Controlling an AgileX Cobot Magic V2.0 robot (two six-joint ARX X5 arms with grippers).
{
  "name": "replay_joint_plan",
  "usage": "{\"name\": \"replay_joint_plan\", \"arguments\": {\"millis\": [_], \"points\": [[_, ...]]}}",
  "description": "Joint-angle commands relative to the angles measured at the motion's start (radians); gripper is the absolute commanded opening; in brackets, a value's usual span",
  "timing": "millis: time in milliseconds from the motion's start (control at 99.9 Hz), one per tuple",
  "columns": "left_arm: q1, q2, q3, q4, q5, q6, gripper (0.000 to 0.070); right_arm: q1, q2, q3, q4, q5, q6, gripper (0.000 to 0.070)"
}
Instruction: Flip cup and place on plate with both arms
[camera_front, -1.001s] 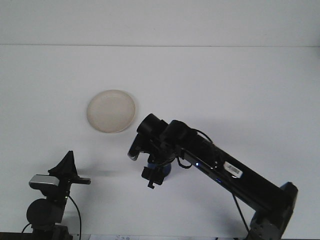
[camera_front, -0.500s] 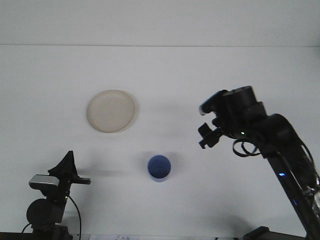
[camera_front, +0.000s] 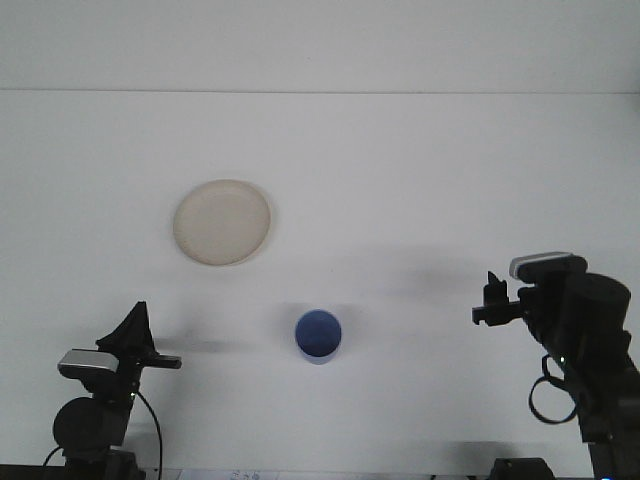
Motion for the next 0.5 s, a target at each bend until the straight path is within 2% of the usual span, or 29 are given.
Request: {"name": "replay_joint_plan", "arguments": {"millis": [0,190,240,320,370,490], "points": [[0.0,-0.001,-0.019,0.011,0.0,0.008,0.0012,-0.003,-0.045,-0.074,0.039,-0.003,0.04,0.0437],[0.0,-0.001,-0.019,0.011,0.0,0.008,0.0012,-0.002,-0.217,-0.263,0.119,-0.002,0.077,0.0423],[0.0,-0.001,-0.019,0.011,0.0,0.008,0.0012,-0.002,-0.259,-0.292,0.132,-0.002,0.082,0.0333],[0.0,-0.001,-0.019,0.011,0.0,0.008,0.0012,-0.002,-0.315,-0.319,0.148,-0.002,0.08,0.0113],[0.0,-0.001,-0.019,0.011,0.0,0.008,0.0012,-0.003,-0.339,-0.32,0.15,-0.002,0.08,0.0004],[0.0,-0.001,-0.008,0.014,0.0,-0.013,0.0012,-0.003,-0.369,-0.32,0.169,-0.002,0.08,0.0]]}}
